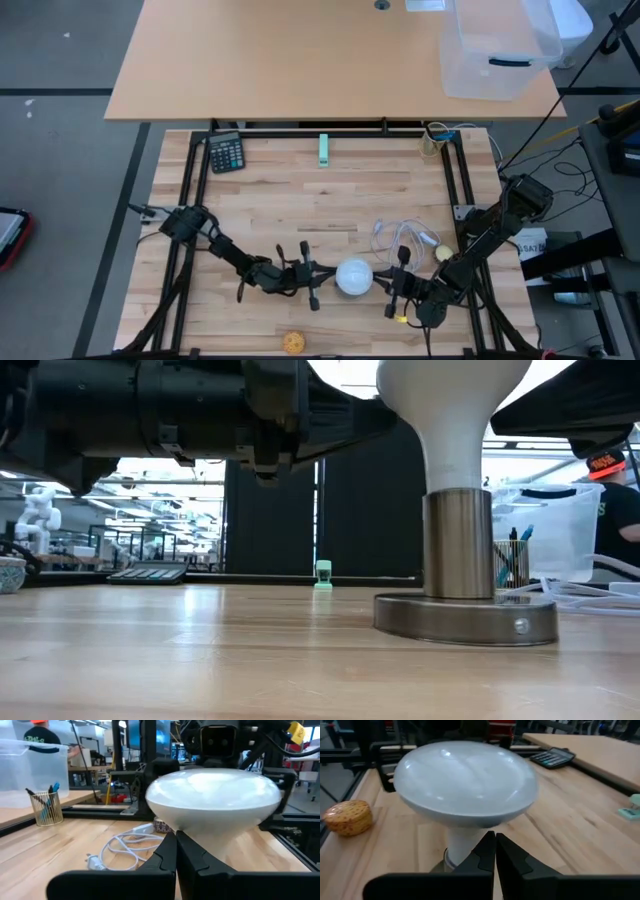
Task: Screw lightbulb
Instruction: Insert the white lightbulb into the silver lamp
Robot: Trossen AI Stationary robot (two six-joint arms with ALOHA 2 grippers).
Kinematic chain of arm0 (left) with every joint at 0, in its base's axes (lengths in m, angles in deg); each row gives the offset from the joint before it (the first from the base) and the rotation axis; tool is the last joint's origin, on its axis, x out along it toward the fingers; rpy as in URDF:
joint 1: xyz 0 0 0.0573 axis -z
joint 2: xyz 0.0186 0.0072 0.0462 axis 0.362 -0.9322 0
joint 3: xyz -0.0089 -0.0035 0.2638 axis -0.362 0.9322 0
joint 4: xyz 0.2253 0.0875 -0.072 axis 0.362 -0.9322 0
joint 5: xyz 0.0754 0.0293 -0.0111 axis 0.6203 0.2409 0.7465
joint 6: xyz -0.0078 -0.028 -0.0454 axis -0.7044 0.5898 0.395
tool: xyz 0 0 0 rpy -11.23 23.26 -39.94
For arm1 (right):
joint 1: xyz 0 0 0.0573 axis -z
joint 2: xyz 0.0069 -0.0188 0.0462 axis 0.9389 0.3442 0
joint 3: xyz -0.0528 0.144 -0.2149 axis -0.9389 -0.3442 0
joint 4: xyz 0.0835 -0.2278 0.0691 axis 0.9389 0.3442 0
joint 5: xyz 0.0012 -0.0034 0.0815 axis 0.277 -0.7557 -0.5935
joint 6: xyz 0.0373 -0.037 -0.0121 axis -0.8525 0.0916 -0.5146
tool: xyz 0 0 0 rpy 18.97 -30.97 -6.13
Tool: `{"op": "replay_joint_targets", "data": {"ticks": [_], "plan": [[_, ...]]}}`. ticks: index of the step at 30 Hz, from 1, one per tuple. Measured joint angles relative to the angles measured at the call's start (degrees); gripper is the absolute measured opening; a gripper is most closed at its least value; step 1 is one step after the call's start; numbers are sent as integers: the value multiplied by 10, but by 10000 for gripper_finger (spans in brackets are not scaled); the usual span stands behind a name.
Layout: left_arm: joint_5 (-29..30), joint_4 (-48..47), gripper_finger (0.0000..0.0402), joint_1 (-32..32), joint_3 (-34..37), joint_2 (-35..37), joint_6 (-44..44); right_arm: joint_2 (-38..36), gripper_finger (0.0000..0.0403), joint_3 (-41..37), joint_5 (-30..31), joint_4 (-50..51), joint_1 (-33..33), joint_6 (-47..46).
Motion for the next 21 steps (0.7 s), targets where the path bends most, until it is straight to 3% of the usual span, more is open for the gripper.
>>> {"op": "replay_joint_targets", "data": {"ticks": [14, 21], "plan": [[-1, -23, 0, -20, 0, 0, 44, 0, 2, 0, -69, 2, -9, 9], [-1, -23, 0, -4, 0, 0, 54, 0, 2, 0, -36, 2, -7, 15]]}}
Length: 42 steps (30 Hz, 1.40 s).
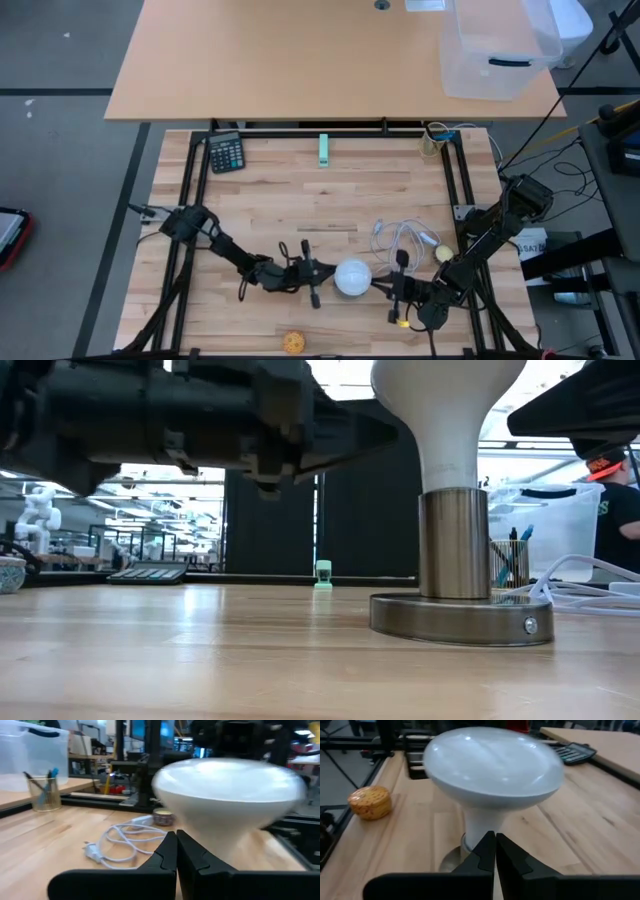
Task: Screw lightbulb
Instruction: Insert the white lightbulb into the silver lamp
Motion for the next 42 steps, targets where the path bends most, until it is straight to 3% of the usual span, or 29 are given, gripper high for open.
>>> {"op": "replay_joint_targets", "data": {"ticks": [16, 27, 42], "plan": [[34, 45, 0, 73, 0, 0, -34, 0, 2, 0, 54, 0, 39, 2], [-9, 68, 0, 55, -5, 0, -59, 0, 2, 0, 54, -54, 48, 53], [-12, 51, 0, 36, -5, 0, -39, 0, 2, -1, 24, -43, 45, 34]]}}
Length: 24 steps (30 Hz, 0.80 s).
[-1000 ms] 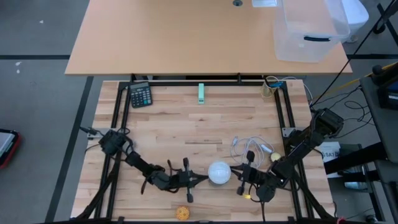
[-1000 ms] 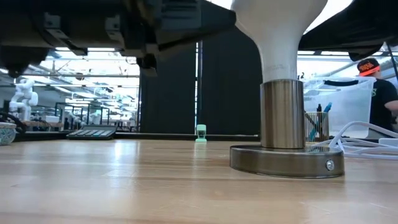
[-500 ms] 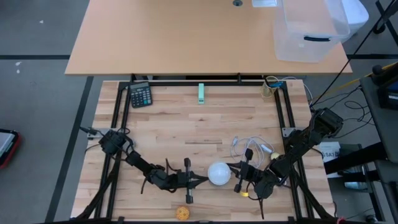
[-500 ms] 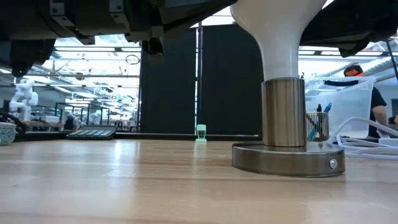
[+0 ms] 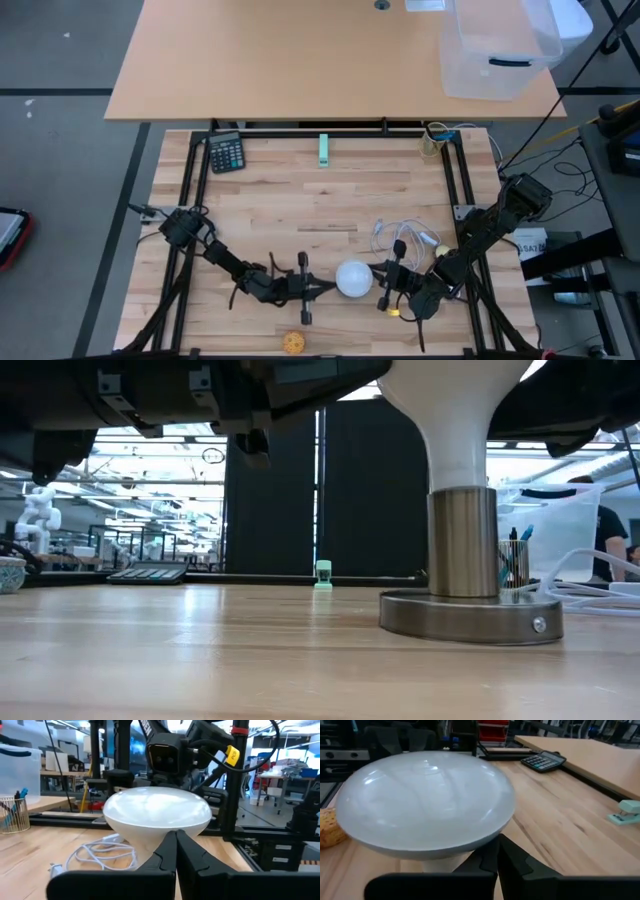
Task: Screw lightbulb
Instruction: Insert the white lightbulb into the silver lamp
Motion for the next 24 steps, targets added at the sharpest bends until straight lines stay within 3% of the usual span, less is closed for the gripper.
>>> {"op": "replay_joint_targets", "data": {"ticks": [24], "plan": [[-1, -67, 0, -56, -1, 0, 75, 0, 2, 1, -69, 8, -15, -4]]}}
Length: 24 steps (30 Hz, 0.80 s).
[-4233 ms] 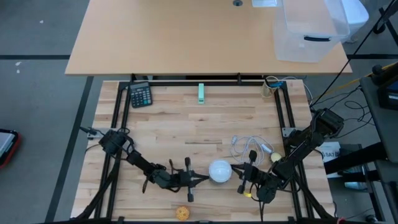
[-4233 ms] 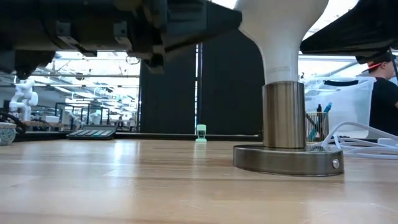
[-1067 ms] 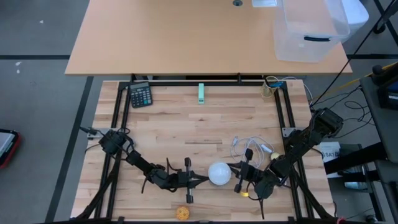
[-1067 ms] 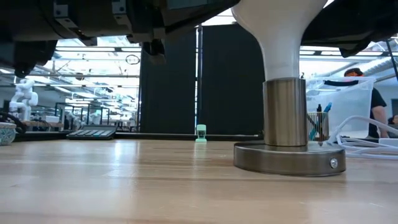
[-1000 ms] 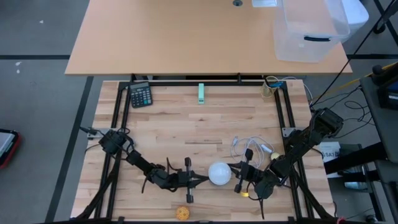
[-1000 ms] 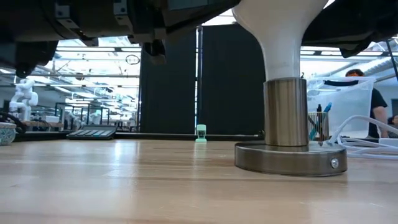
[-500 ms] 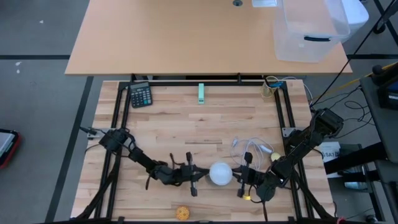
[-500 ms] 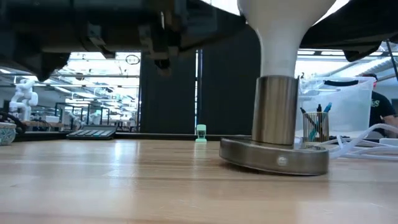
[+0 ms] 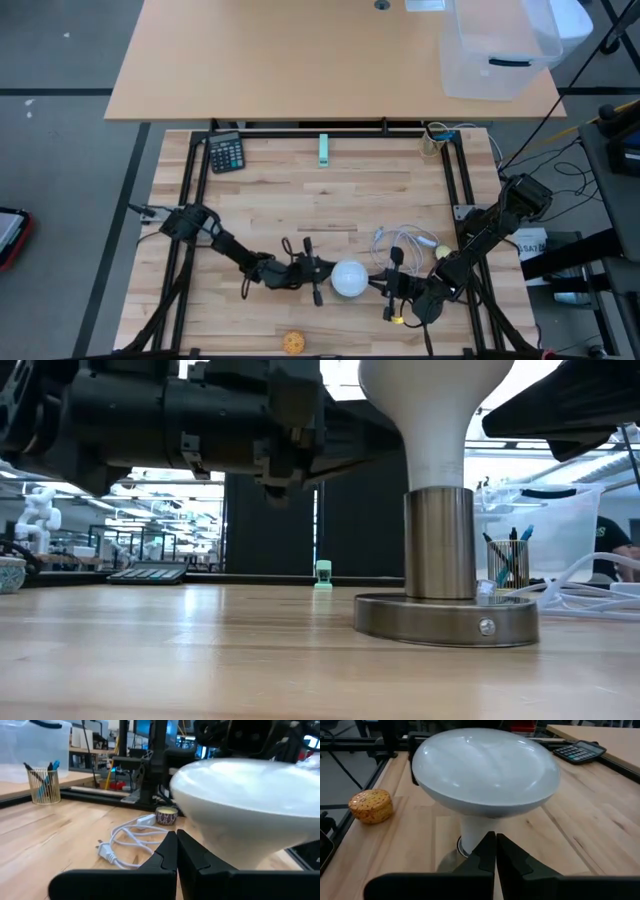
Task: Screw lightbulb
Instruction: Insert the white lightbulb into the silver lamp
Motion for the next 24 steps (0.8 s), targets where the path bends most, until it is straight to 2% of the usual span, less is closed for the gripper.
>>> {"op": "replay_joint_targets", "data": {"ticks": [6, 13, 20, 24], "plan": [[13, -6, 0, 15, 0, 0, -12, 0, 2, 0, -4, 1, -1, -2], [63, -1, 0, 62, 0, 0, -38, 0, 2, 0, -30, 2, -10, 11], [74, 6, 0, 105, 0, 0, -84, 0, 2, 0, -58, -20, -19, 36], [74, 12, 0, 116, 0, 0, -98, 0, 2, 0, -48, -52, -16, 70]]}}
